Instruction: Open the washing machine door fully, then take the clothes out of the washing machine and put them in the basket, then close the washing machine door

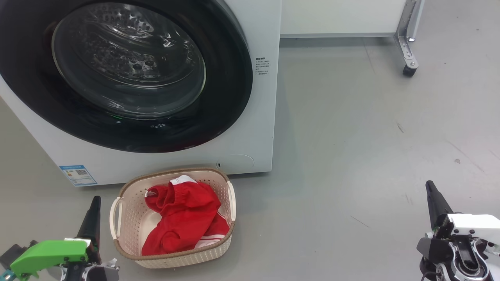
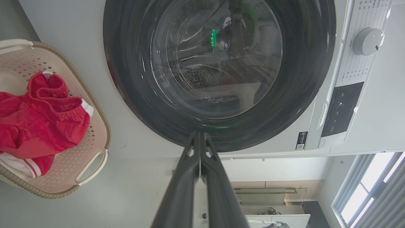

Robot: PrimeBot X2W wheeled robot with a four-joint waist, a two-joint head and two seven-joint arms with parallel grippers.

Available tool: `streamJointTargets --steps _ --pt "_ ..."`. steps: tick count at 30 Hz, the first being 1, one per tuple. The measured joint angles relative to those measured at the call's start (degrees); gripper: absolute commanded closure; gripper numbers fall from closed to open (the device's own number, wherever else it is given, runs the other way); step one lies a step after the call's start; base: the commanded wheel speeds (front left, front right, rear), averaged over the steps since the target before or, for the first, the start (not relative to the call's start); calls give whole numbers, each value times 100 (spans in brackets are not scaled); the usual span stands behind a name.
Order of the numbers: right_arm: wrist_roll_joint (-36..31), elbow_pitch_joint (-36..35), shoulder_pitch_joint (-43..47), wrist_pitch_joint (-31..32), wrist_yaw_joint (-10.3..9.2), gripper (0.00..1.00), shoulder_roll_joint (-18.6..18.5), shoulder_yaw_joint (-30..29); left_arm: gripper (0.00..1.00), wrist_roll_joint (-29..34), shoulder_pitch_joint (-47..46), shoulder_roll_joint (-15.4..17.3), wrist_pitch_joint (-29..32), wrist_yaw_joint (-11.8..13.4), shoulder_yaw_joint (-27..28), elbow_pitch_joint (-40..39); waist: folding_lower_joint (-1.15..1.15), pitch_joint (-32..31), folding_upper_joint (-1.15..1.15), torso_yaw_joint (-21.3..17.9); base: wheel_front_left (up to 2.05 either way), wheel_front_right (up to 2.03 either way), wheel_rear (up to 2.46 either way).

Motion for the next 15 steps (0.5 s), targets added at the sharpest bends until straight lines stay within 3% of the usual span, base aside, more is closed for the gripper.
streamJointTargets --steps 15 --pt "0 -1 0 0 0 100 0 0 100 -1 0 0 0 0 -2 -2 0 0 0 0 0 0 0"
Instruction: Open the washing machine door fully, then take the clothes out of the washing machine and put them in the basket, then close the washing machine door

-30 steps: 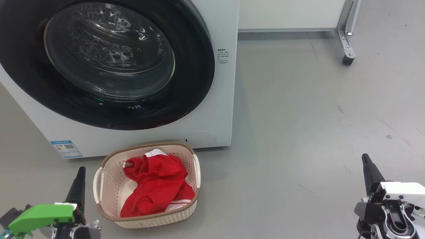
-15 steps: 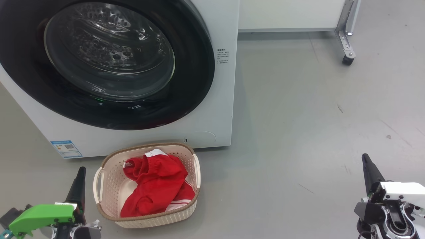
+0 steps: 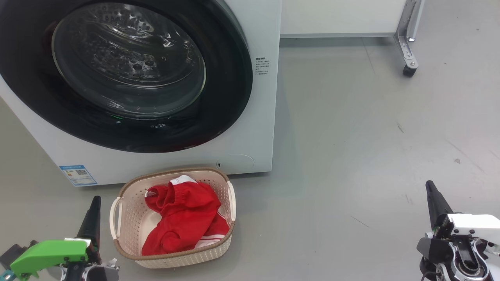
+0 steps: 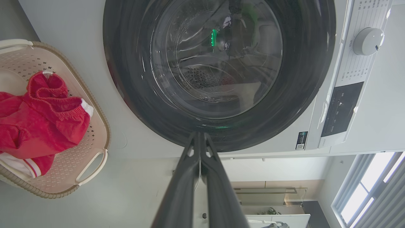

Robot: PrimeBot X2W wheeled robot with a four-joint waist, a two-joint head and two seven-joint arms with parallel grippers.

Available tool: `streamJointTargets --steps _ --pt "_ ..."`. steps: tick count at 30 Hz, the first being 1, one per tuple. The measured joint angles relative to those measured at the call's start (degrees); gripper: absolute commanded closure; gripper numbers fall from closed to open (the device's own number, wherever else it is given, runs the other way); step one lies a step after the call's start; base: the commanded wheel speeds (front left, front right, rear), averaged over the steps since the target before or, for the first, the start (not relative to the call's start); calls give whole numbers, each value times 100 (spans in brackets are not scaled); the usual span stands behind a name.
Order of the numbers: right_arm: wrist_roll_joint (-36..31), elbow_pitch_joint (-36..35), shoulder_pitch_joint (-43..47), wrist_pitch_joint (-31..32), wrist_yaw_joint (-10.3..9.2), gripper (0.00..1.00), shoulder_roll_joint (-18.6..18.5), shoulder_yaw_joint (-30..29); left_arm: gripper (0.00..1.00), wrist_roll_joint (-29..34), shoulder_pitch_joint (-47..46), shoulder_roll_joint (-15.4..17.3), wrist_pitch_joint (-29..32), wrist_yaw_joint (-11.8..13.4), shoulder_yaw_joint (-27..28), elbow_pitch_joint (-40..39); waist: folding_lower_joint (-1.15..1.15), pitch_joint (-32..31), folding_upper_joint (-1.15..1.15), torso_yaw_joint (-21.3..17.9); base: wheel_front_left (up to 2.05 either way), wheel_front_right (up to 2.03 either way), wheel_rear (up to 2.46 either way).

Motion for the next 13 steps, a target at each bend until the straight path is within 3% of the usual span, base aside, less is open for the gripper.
streamJointTargets --steps 13 --pt "0 -1 0 0 0 100 0 0 100 0 0 0 -1 0 -2 -1 0 0 0 0 0 0 0"
